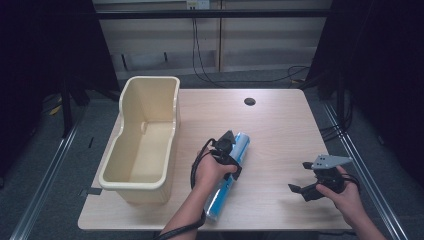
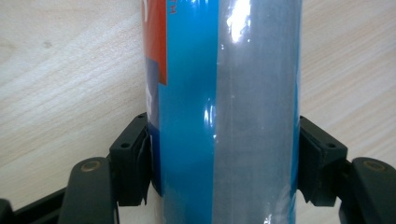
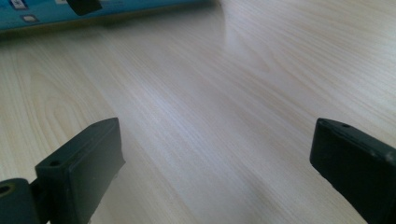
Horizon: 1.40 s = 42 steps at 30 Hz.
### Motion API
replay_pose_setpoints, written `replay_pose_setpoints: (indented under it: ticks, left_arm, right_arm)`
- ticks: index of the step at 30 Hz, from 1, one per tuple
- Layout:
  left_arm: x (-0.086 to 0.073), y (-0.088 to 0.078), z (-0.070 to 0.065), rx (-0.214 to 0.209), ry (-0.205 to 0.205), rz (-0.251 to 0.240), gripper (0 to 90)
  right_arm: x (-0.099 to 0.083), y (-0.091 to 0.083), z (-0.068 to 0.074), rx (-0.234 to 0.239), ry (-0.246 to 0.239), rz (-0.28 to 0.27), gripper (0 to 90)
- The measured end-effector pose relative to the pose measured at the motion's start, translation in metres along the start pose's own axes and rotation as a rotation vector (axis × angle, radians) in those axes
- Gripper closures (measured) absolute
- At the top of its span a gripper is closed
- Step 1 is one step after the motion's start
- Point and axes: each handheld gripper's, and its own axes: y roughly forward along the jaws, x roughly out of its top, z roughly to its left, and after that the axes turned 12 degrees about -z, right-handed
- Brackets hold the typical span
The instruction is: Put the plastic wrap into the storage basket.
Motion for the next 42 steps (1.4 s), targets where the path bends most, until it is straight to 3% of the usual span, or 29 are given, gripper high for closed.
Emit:
replay_pose_setpoints:
  ticks: [3, 6, 11, 15, 16, 42]
  left_arm:
    - [0.001, -0.005, 0.001, -0.001, -0.009, -0.004, 32.3]
    - [0.003, -0.013, 0.001, 0.003, 0.008, -0.005, 32.3]
    - [0.006, -0.025, 0.003, 0.012, -0.016, 0.003, 32.3]
    - [0.008, -0.035, 0.004, 0.010, -0.022, 0.017, 32.3]
    - [0.009, -0.039, 0.005, -0.008, -0.017, 0.013, 32.3]
    - [0.027, -0.091, 0.008, -0.019, -0.042, 0.045, 32.3]
  right_arm:
    - [0.000, 0.000, 0.000, -0.001, 0.002, -0.006, 2.2]
    - [0.000, -0.001, -0.001, -0.005, 0.000, -0.006, 2.2]
    - [0.000, 0.000, -0.001, 0.001, 0.003, -0.008, 2.2]
    - [0.000, 0.000, 0.000, 0.004, 0.002, -0.005, 2.2]
    - [0.000, 0.000, 0.000, 0.003, 0.002, -0.006, 2.1]
    - [0.000, 0.002, 0.002, 0.009, -0.001, -0.004, 2.2]
